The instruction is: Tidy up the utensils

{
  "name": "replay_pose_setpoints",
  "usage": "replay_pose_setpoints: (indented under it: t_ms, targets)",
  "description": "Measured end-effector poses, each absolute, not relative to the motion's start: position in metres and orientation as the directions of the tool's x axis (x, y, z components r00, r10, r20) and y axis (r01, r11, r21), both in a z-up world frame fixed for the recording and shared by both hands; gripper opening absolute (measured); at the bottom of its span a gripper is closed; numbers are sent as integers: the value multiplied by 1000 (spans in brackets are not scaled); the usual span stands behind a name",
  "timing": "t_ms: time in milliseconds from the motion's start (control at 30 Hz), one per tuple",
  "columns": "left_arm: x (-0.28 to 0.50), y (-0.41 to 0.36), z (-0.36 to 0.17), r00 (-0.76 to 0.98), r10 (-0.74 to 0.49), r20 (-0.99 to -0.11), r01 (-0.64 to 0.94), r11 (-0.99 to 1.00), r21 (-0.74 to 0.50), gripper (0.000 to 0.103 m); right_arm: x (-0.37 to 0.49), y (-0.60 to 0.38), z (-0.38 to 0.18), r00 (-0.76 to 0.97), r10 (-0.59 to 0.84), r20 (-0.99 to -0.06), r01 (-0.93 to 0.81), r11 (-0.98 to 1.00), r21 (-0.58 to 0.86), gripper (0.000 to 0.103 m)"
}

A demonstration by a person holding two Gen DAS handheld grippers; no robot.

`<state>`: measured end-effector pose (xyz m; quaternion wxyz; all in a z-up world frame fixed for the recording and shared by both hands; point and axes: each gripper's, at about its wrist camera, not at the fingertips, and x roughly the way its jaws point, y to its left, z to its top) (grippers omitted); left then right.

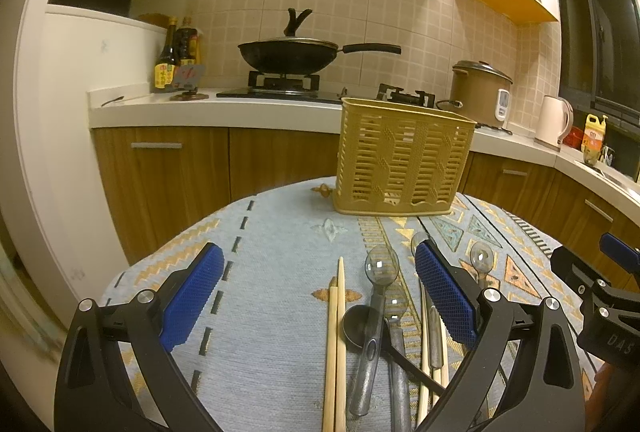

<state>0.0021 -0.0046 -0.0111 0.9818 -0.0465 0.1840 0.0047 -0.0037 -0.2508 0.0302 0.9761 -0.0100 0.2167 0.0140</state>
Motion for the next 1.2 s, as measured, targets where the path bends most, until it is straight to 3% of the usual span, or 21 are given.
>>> replay_pose_setpoints:
  t_ms: [733,967,1200]
  targets:
    - [4,-7,-13,928,-11,-373,-26,995,-93,94,-1,-248,29,905,22,-426,-33,999,-19,96]
    - [19,-3,-20,853,-132,-504,69,987,-142,92,7,-251,21,884,18,-468,-16,1000,9,96]
    - [61,-6,-16,648,-309,-696,276,947,-164,68,37,-269,10,764,65,-642,-4,995,95,96]
